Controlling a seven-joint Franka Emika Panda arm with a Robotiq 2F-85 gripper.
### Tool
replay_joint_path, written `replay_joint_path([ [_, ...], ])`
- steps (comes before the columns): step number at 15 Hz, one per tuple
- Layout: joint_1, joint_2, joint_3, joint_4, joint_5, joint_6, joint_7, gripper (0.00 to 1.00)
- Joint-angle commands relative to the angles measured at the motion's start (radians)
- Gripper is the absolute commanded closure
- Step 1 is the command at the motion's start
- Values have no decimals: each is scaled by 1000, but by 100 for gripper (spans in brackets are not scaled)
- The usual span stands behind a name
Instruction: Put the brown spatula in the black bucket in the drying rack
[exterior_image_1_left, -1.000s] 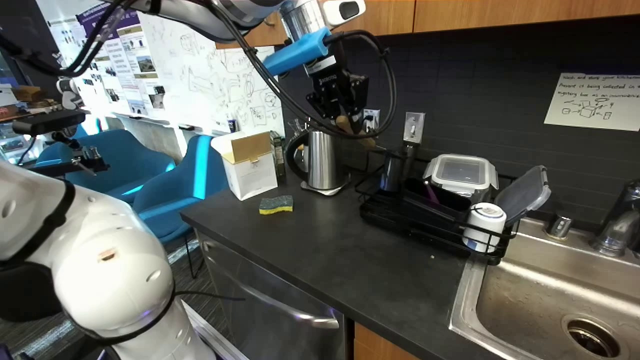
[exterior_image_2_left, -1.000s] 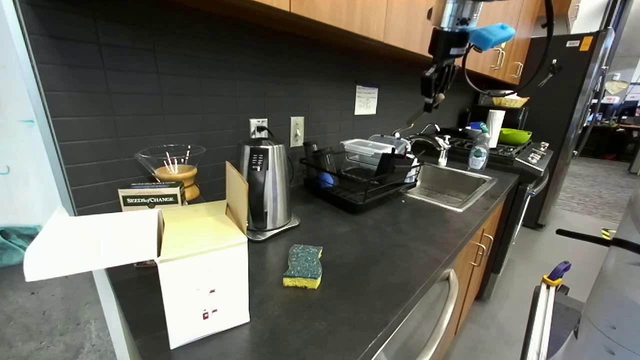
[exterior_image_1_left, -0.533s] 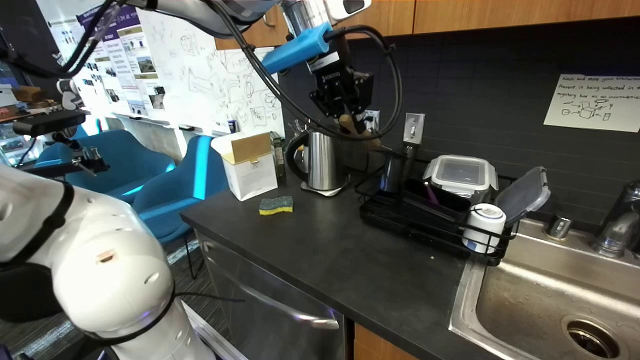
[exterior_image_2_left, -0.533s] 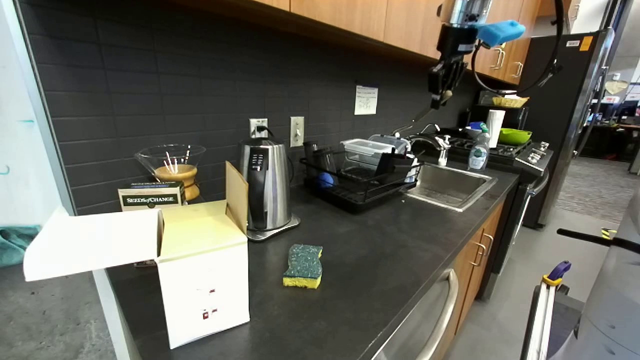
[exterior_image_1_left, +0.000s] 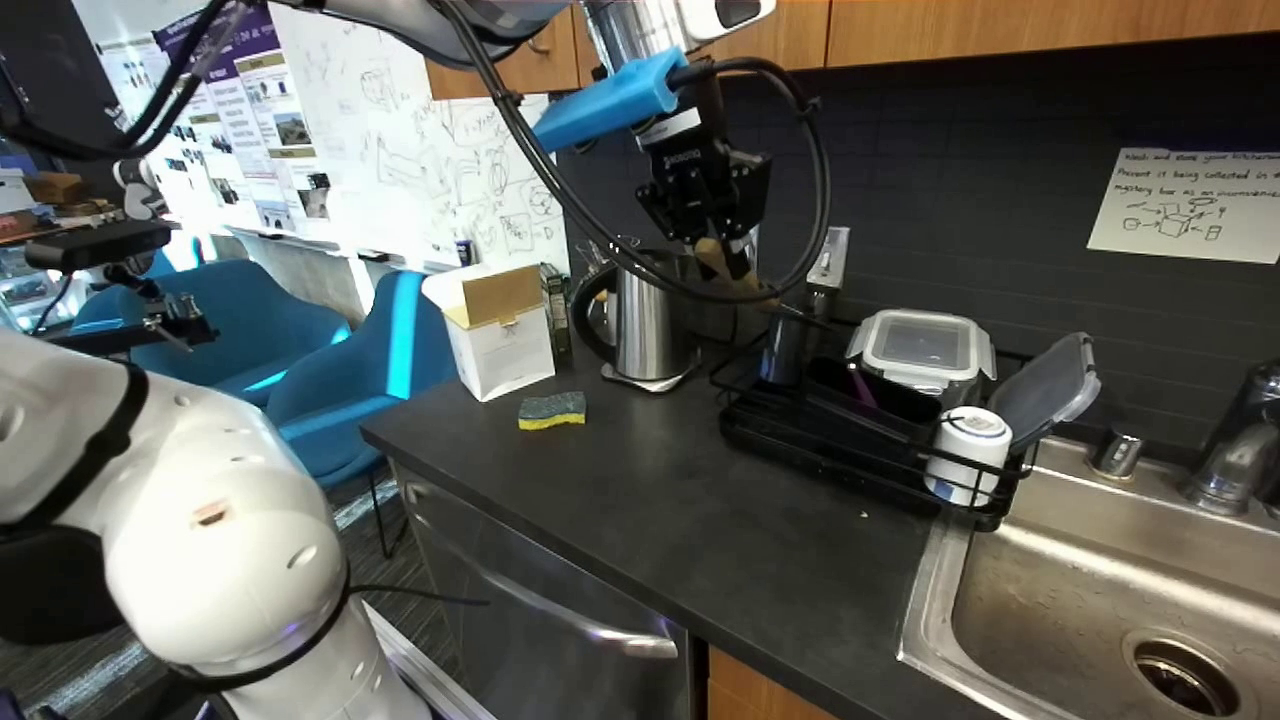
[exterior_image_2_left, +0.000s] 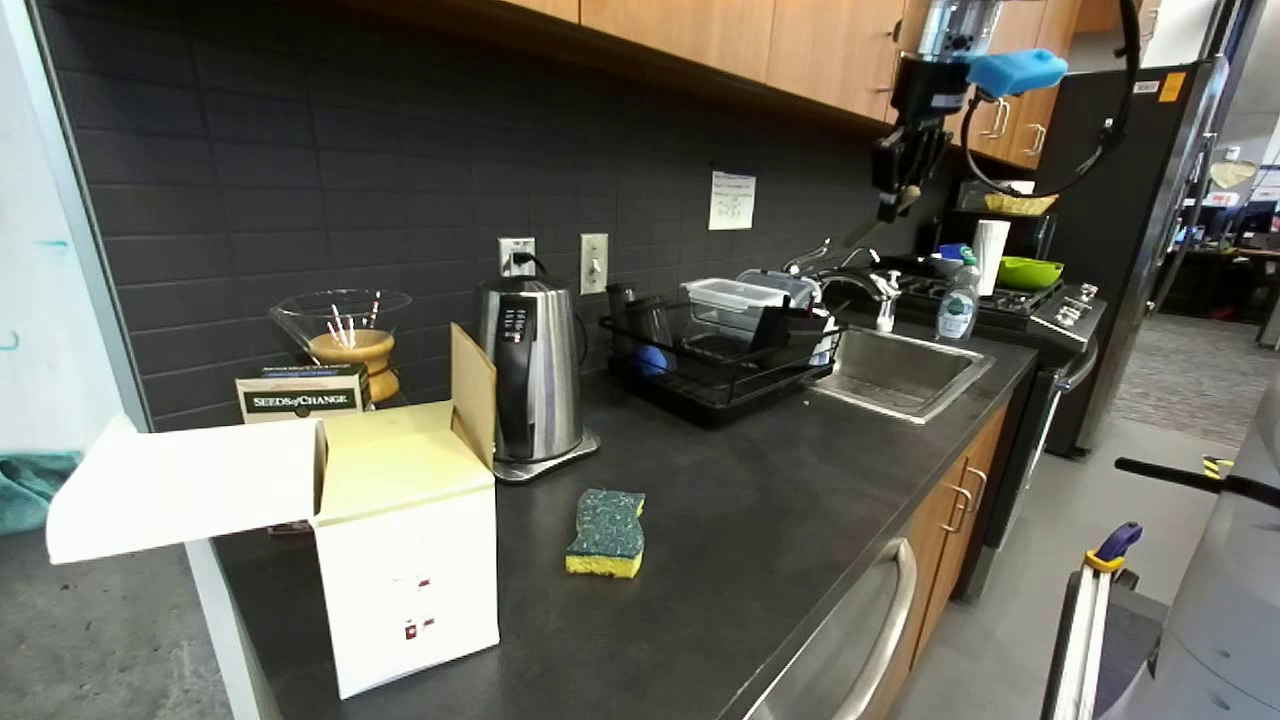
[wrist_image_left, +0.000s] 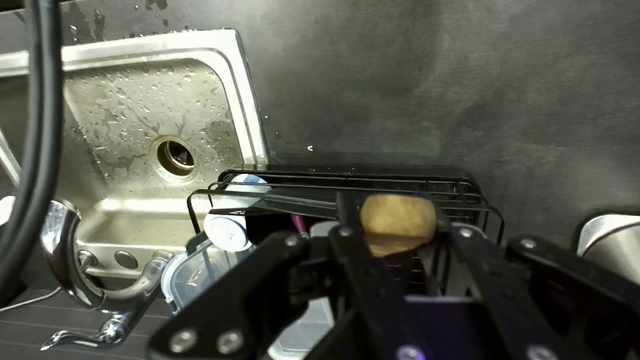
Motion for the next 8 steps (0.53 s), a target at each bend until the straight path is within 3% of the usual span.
replay_joint_path([
  [1,-10,21,-8,48,1,-31,-10,92],
  [8,-9,46,-38,104,23,-73,-14,92],
])
